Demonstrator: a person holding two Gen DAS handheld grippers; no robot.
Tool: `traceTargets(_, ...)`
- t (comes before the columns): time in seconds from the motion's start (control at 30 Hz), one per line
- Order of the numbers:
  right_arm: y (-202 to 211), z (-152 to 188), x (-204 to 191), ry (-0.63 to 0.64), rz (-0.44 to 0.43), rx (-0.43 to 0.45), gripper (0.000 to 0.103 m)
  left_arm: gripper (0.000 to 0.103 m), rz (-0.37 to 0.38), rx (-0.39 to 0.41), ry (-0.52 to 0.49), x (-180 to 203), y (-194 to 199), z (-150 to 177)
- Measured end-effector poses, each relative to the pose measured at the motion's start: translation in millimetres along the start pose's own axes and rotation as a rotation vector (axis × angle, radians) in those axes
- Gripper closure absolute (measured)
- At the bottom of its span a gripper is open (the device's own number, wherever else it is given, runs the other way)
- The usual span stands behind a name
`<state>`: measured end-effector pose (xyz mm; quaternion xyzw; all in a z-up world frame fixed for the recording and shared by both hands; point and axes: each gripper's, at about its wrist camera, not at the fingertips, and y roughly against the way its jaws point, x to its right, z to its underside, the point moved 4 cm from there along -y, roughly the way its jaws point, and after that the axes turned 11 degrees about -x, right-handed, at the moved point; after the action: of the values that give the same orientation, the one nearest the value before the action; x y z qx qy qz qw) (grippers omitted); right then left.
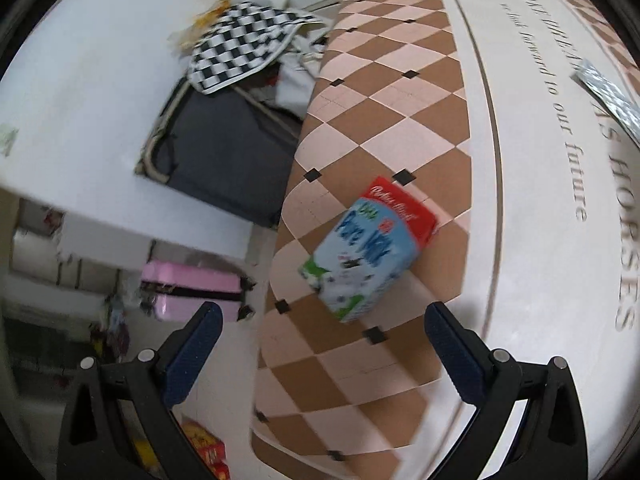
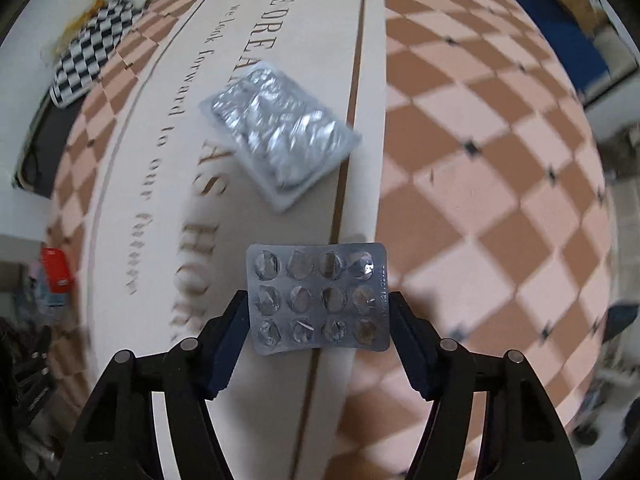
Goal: Collect trash
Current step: 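Grasp the silver blister pack with the right gripper while the left grasps the Pure Milk carton, then carry the blister pack and milk carton over the bin and release both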
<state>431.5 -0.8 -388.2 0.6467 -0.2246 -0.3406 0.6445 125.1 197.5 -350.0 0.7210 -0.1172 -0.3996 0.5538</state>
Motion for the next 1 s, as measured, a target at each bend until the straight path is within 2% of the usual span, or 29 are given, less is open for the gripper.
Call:
traceTargets(0.13,3,50,-6,-0.091,-0.058,-0.015,0.035,0.0,0.194,-0.006,-0.116,-23,-10,-3)
traceTargets(0.23,-3,94,-21,-0.181,-0.125,-0.045,0.035,0.0,0.26,0.014,-0.227,-29,-14,-6)
traceTargets(0.3,-8,124,-40,-0.221,-0.132,-0.044,0.035,0.0,0.274,0.028,-0.306,-23,-17,-10)
traceTargets(0.4,-18,149,-56,-0.289,-0.133,-0.036,0.035,0.0,0.278,0.033,-0.438,-5,-25,-18)
traceTargets(0.53,-25,159,-68,-0.329,-0.104,-0.031,0.035,0.001,0.257,0.017,-0.562,24,-40,-28)
traceTargets(0.57,-24,161,-67,-0.332,-0.095,-0.031,0.035,0.005,0.261,0.015,-0.575,26,-41,-28)
traceTargets(0.6,-24,163,-70,-0.334,-0.087,-0.028,0.035,0.006,0.278,0.015,-0.582,28,-41,-30)
traceTargets(0.63,-21,164,-68,-0.333,-0.081,-0.027,0.035,0.026,0.304,0.021,-0.58,26,-39,-30)
traceTargets(0.67,-20,165,-69,-0.331,-0.071,-0.024,0.035,0.054,0.354,0.018,-0.573,24,-35,-32)
traceTargets(0.87,-8,171,-71,-0.307,-0.046,0.001,0.035,0.054,0.437,0.007,-0.463,9,-24,-22)
traceTargets(1.0,4,180,-75,-0.256,-0.022,0.035,0.035,0.054,0.464,0.024,-0.368,0,-8,7)
